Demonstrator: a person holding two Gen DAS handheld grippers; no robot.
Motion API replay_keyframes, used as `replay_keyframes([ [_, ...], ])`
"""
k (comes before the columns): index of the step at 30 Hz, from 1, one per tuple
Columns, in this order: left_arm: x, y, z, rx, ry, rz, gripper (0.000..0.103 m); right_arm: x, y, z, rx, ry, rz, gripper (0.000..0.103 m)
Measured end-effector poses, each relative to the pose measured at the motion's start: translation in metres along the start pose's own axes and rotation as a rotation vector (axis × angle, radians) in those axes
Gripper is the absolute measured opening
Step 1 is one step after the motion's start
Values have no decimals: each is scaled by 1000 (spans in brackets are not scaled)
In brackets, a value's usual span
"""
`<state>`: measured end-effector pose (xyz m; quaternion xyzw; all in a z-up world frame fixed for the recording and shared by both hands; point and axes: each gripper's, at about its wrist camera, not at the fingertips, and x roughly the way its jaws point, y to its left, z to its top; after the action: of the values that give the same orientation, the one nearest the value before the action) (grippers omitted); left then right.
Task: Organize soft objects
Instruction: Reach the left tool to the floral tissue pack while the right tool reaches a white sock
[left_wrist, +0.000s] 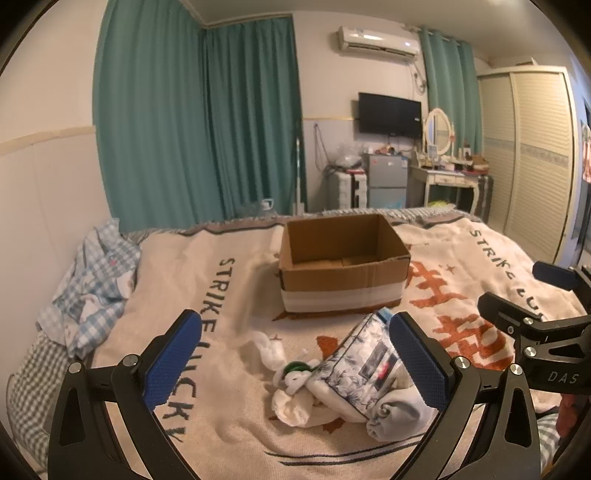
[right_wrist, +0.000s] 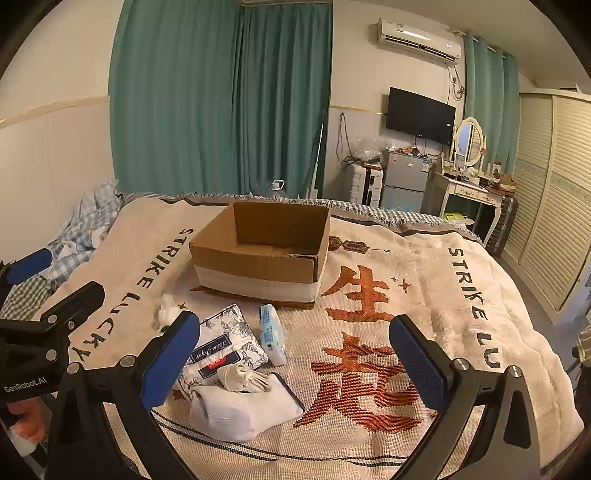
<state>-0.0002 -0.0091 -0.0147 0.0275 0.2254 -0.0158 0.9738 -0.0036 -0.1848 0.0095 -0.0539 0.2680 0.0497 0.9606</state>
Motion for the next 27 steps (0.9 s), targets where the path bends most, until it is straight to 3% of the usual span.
replay_keyframes([
  [9,24,4,-9,-8,63,-11,103,22,-2,-9,-19,71,-4,101],
  [20,68,7,-34,-24,198,-14,102,102,21,-55,-48,310,83,93],
  [24,78,7,-40,-17,226,-17,102,120,35,-64,-70,363,121,80],
  [26,81,5,-42,-11,233,-22,102,127,36,-66,-59,386,146,63],
  [27,81,5,-43,-8,235,-23,102,129,35,-67,-49,393,159,45],
])
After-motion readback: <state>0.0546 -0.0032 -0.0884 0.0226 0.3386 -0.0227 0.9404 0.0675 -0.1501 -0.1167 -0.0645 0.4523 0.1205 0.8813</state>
